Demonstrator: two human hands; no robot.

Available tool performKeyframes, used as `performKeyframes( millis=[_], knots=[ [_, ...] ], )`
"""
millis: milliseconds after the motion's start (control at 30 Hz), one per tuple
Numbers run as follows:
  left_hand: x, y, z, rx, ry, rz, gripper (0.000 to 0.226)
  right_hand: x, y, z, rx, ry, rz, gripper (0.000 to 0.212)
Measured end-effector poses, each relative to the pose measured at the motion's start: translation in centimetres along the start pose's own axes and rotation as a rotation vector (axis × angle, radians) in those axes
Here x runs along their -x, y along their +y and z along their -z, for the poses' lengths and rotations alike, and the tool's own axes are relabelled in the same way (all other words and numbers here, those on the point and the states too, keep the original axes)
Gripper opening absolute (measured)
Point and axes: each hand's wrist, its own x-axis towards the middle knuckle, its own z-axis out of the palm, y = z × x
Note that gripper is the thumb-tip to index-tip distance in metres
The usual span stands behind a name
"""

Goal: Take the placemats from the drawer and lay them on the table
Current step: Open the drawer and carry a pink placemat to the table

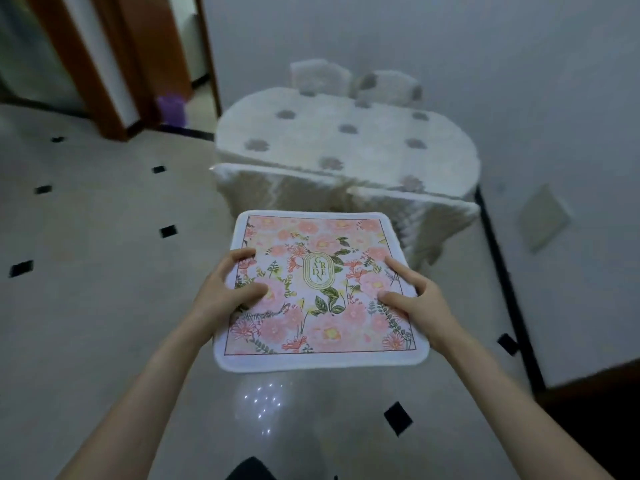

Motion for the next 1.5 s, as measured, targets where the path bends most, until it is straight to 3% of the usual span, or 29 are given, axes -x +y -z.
performKeyframes(
  millis=[233, 467, 833, 1067, 1500],
  knots=[
    [-11.6, 4.2, -11.0, -0.099, -0.232, -0.105, 0.058, -4.9, -0.4, 9.6, -0.062, 0.224, 0.028, 0.068],
    [-25.4, 7.7, -19.2, -0.053, -0.407, -0.08, 0.054, -14.6, -2.4, 16.2, -0.106, 0.375, 0.032, 0.069],
    [-43.9, 12.8, -29.4, -0.146, -0.55, -0.155, 0.056, -28.5, -6.8, 24.8, -0.16, 0.522, -0.006, 0.068],
    [-50.9, 13.5, -37.0, -0.11, -0.451, -0.088, 0.051, -38.2, -7.9, 33.2, -0.146, 0.458, -0.031, 0.067],
    [-58.2, 15.4, -51.0, -0.064, -0.088, 0.008, 0.055, -58.4, -10.4, 51.1, 0.044, 0.096, -0.074, 0.064]
  ],
)
